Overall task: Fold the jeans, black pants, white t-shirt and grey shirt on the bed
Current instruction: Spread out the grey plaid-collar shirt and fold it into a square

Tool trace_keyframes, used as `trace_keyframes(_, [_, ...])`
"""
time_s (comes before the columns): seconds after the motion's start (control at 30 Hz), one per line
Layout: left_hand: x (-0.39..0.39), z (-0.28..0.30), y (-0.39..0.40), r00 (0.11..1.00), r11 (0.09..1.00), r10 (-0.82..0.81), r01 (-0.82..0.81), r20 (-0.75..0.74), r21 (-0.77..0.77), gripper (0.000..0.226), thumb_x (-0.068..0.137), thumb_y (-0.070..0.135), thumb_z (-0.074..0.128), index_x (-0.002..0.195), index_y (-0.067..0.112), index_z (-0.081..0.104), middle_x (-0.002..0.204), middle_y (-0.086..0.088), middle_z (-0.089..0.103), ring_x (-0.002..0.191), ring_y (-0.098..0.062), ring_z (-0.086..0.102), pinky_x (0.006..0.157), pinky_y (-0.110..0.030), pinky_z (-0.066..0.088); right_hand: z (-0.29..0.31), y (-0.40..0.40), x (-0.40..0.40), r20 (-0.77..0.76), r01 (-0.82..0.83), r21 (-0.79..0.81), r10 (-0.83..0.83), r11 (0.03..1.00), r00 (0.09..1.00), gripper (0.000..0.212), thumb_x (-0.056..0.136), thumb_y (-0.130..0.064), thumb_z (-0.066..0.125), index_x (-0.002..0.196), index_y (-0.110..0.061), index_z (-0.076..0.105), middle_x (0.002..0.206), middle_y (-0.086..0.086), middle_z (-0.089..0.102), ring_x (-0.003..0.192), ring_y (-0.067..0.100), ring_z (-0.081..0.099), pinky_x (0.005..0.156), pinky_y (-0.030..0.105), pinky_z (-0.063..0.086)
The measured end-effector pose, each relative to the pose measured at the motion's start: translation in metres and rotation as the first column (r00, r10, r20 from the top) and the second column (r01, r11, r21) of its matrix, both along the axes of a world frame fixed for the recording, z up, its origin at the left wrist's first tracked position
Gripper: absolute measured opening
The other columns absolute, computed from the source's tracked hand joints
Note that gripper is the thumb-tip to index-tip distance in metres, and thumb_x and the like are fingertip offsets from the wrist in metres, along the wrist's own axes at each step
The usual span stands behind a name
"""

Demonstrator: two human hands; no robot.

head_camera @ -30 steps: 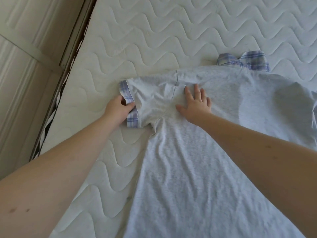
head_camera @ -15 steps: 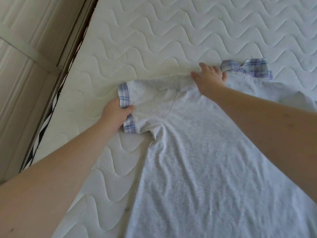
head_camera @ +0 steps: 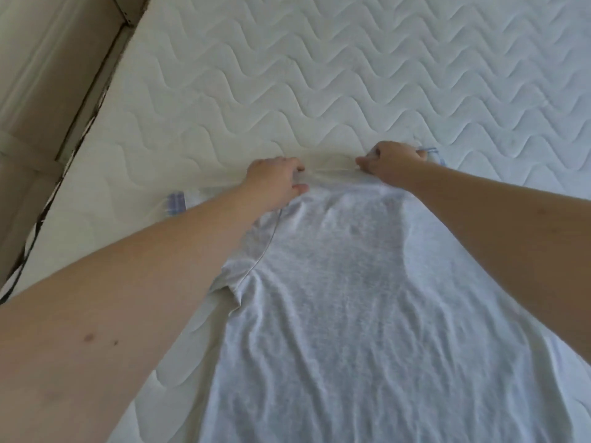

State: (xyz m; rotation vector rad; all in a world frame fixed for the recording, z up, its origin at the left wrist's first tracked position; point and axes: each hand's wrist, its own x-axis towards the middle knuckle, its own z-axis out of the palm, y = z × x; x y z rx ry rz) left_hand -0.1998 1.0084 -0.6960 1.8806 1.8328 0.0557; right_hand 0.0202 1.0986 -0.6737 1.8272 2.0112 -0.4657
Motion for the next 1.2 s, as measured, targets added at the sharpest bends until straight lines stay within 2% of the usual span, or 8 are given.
trace_keyframes(0.1, [0.014, -0.002, 0.022, 0.995, 0.988, -0.035, 0.02, -0.097, -0.155, 0.051, 0.084, 0.043, 0.068, 0.128, 0.023, 0.052, 0.122, -0.002, 0.061, 0.109, -0.027, 0.057, 0.085, -0.037, 0.039, 0.001, 0.008, 0.011, 0.003, -0.067, 0.038, 0.067, 0.997, 0.998, 0.043, 0.088, -0.063, 0.052, 0.094, -0.021, 0.059, 0.09, -0.001, 0.054, 0.098, 0.025, 0.048, 0.101, 0.047, 0.029])
trace_keyframes(0.2, [0.016, 0.0, 0.032, 0.989, 0.981, -0.052, 0.025, -0.137, -0.193, 0.04, 0.08, 0.033, 0.074, 0.114, 0.016, 0.062, 0.111, -0.007, 0.064, 0.1, -0.028, 0.058, 0.082, -0.036, 0.047, 0.006, 0.016, 0.02, -0.248, 0.072, 0.095, -0.047, 0.993, 0.968, 0.035, 0.088, -0.053, 0.058, 0.075, -0.021, 0.057, 0.075, -0.004, 0.053, 0.086, 0.023, 0.051, 0.083, 0.037, 0.036])
trace_keyframes(0.43, [-0.006, -0.008, 0.024, 0.999, 0.97, 0.053, -0.054, -0.013, -0.236, 0.045, 0.08, 0.037, 0.076, 0.117, 0.014, 0.064, 0.114, -0.008, 0.066, 0.104, -0.029, 0.059, 0.079, -0.029, 0.042, 0.007, 0.022, 0.011, -0.734, 0.36, -0.08, -0.3, 0.929, 0.61, 0.025, 0.096, -0.016, 0.053, 0.119, -0.021, 0.063, 0.108, -0.007, 0.071, 0.097, 0.011, 0.065, 0.082, 0.022, 0.053])
trace_keyframes(0.5, [-0.013, -0.012, 0.02, 0.985, 0.963, 0.151, -0.129, 0.079, -0.235, 0.042, 0.082, 0.048, 0.071, 0.108, 0.018, 0.062, 0.103, -0.004, 0.064, 0.093, -0.025, 0.058, 0.074, -0.03, 0.04, 0.001, 0.019, 0.007, -0.717, 0.299, -0.12, -0.291, 0.947, 0.633, 0.039, 0.1, -0.017, 0.047, 0.138, -0.024, 0.048, 0.131, -0.004, 0.06, 0.106, 0.014, 0.06, 0.08, 0.021, 0.051])
trace_keyframes(0.6, [-0.023, -0.014, 0.017, 0.961, 0.965, 0.235, -0.213, 0.145, -0.155, 0.032, 0.09, 0.049, 0.06, 0.093, 0.018, 0.059, 0.084, -0.001, 0.058, 0.085, -0.025, 0.055, 0.068, -0.03, 0.033, -0.009, 0.017, 0.019, -0.559, 0.263, 0.001, -0.217, 0.965, 0.8, 0.05, 0.101, -0.034, 0.044, 0.149, -0.034, 0.029, 0.148, 0.004, 0.042, 0.125, 0.029, 0.047, 0.102, 0.043, 0.044])
trace_keyframes(0.87, [-0.028, -0.029, 0.005, 0.962, 0.964, 0.248, -0.232, -0.117, 0.132, 0.017, 0.097, 0.027, 0.051, 0.107, 0.017, 0.059, 0.112, -0.013, 0.065, 0.102, -0.036, 0.059, 0.077, -0.037, 0.042, -0.042, -0.02, 0.123, -0.318, 0.321, 0.19, -0.252, 0.928, 0.914, 0.07, 0.097, -0.048, 0.043, 0.155, -0.028, 0.009, 0.163, -0.003, 0.011, 0.149, 0.02, 0.007, 0.119, 0.047, 0.006])
trace_keyframes(1.03, [0.008, -0.023, 0.018, 0.983, 0.954, 0.115, -0.07, -0.141, 0.291, 0.029, 0.098, 0.035, 0.044, 0.103, 0.014, 0.064, 0.106, -0.012, 0.064, 0.101, -0.036, 0.056, 0.083, -0.04, 0.041, -0.053, -0.04, 0.179, -0.246, 0.311, 0.234, -0.253, 0.921, 0.936, 0.053, 0.098, -0.052, 0.035, 0.146, -0.027, 0.037, 0.15, 0.006, 0.039, 0.14, 0.028, 0.027, 0.116, 0.049, 0.011])
trace_keyframes(1.2, [0.057, -0.021, 0.049, 0.997, 0.998, 0.06, -0.06, 0.039, -0.001, 0.039, 0.096, 0.051, 0.046, 0.084, 0.016, 0.057, 0.086, -0.009, 0.056, 0.088, -0.03, 0.056, 0.071, -0.035, 0.042, -0.034, -0.026, 0.214, -0.198, 0.201, 0.107, -0.177, 0.974, 0.964, 0.049, 0.084, -0.052, 0.067, 0.122, -0.022, 0.056, 0.115, 0.006, 0.061, 0.113, 0.032, 0.053, 0.096, 0.042, 0.036])
